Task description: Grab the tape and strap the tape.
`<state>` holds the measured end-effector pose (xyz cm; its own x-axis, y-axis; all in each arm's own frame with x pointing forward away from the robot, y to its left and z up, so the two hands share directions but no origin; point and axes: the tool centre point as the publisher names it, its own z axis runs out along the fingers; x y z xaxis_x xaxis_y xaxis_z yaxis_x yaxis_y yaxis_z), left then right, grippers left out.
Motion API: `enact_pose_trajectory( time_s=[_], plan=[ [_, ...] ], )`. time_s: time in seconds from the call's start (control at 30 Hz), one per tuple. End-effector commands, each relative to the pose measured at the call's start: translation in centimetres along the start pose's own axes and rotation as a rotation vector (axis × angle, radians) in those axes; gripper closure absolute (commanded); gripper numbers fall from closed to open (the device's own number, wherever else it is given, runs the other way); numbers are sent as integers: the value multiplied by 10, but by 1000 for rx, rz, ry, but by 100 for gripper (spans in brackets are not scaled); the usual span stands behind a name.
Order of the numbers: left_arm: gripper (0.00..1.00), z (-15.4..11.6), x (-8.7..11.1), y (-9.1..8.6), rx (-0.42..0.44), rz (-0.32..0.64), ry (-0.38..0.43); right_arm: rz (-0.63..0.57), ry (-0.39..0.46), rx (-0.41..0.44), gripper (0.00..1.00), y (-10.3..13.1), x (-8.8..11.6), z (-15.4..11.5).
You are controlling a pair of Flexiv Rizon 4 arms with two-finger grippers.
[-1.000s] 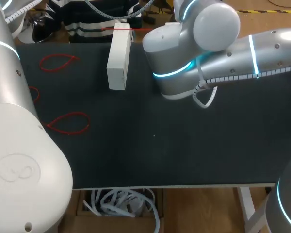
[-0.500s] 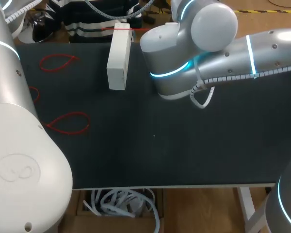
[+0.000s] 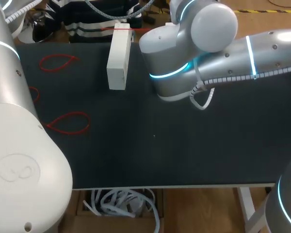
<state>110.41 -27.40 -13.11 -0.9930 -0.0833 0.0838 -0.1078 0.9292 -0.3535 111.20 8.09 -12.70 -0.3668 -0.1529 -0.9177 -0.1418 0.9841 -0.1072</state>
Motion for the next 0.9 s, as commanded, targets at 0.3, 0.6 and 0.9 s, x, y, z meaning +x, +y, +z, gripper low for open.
enact_pose_trajectory(
  time_s=[0.3,0.6,0.9],
  plan=[
    [100,-1,-1,-2,-6,-2,2,-5,1,-39,100,7,-7,1],
    [100,-1,-1,-2,-6,-2,2,-13,14,-63,100,12,-4,1],
    [100,-1,-1,-2,-6,-2,2,-11,13,-83,100,16,-5,2]
  ],
)
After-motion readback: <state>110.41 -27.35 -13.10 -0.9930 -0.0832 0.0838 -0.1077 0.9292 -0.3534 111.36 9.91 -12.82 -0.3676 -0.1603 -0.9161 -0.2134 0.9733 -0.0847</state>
